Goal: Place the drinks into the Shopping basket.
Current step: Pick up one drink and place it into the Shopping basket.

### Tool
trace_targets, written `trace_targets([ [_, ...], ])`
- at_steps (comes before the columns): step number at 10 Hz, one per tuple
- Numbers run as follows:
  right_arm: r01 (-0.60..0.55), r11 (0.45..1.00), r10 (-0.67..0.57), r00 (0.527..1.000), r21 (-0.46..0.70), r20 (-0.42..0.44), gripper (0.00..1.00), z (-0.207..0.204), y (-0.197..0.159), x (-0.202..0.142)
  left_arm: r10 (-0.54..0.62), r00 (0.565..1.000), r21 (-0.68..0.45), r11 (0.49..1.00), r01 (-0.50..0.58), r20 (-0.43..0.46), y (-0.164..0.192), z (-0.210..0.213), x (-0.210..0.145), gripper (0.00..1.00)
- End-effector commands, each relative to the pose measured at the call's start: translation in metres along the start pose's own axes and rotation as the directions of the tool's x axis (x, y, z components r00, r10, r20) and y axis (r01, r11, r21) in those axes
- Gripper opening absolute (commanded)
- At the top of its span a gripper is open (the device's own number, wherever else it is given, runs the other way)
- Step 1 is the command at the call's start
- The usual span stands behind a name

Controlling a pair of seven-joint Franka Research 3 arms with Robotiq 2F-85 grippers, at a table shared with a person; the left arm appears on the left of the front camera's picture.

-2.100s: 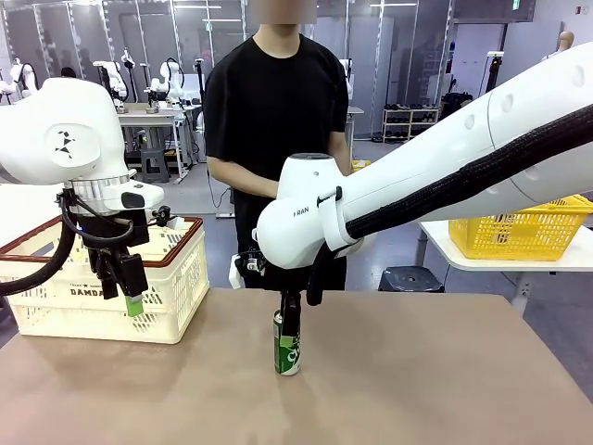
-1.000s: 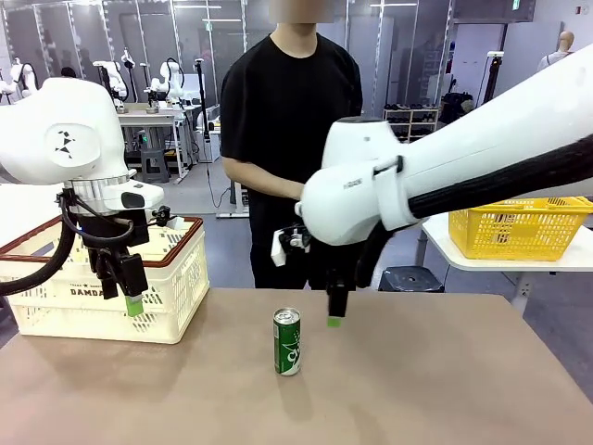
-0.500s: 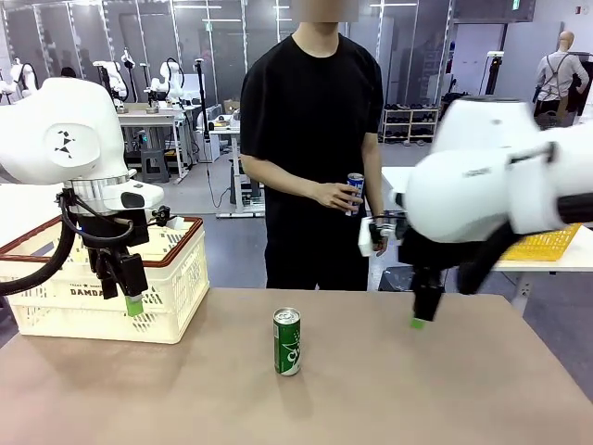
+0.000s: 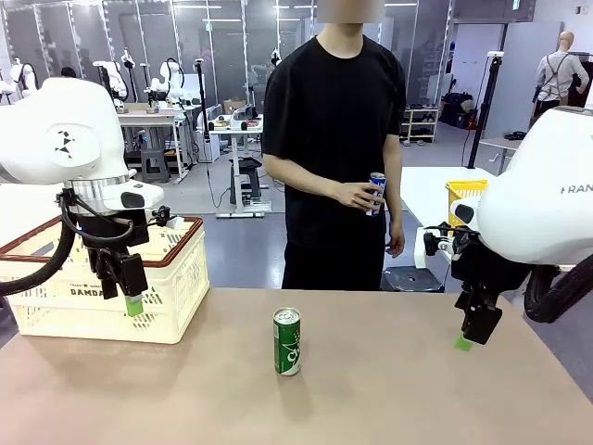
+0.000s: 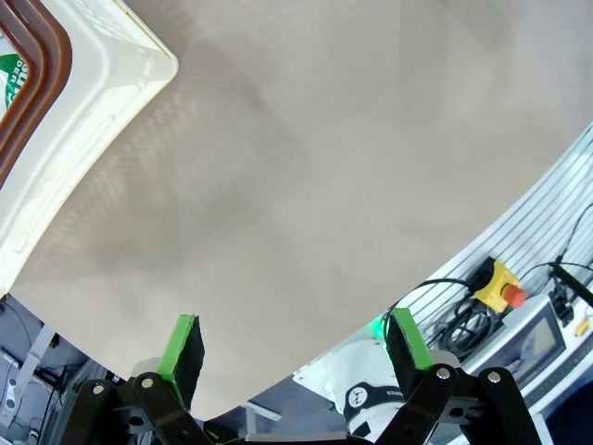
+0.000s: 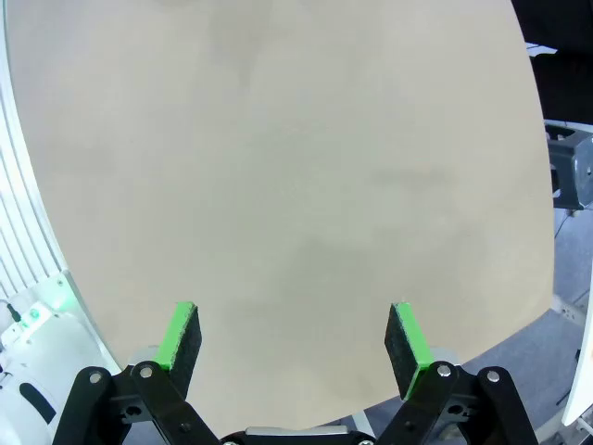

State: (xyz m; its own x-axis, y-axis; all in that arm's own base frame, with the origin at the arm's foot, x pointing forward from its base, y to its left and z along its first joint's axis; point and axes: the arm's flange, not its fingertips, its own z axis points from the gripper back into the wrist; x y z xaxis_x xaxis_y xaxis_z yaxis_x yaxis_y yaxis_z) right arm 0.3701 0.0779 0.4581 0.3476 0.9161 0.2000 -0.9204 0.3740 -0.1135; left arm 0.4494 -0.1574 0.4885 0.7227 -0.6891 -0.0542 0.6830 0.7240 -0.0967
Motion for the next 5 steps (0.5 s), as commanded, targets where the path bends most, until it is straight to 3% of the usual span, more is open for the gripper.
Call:
trace_targets([
  [1, -0.007, 1.000, 0.007, 1.000, -0.003, -0.006, 1.00, 0.002, 0.001, 0.003, 0.001, 1.000, 0.001, 1.000, -0.001, 0.004, -0.001, 0.002, -0.001, 1.00],
  [4, -0.007, 1.000, 0.007, 1.000, -0.003, -0.006, 1.00, 0.002, 0.001, 0.003, -0.041, 0.999, 0.032, 0.999, 0.041, 0.006, -0.002, 0.000, 0.002, 1.00],
  [5, -0.007, 1.000, 0.007, 1.000, -0.003, -0.006, 1.00, 0.002, 0.001, 0.003, -0.165, 0.985, 0.047, 0.985, 0.163, 0.047, -0.014, 0.001, 0.016, 1.00],
])
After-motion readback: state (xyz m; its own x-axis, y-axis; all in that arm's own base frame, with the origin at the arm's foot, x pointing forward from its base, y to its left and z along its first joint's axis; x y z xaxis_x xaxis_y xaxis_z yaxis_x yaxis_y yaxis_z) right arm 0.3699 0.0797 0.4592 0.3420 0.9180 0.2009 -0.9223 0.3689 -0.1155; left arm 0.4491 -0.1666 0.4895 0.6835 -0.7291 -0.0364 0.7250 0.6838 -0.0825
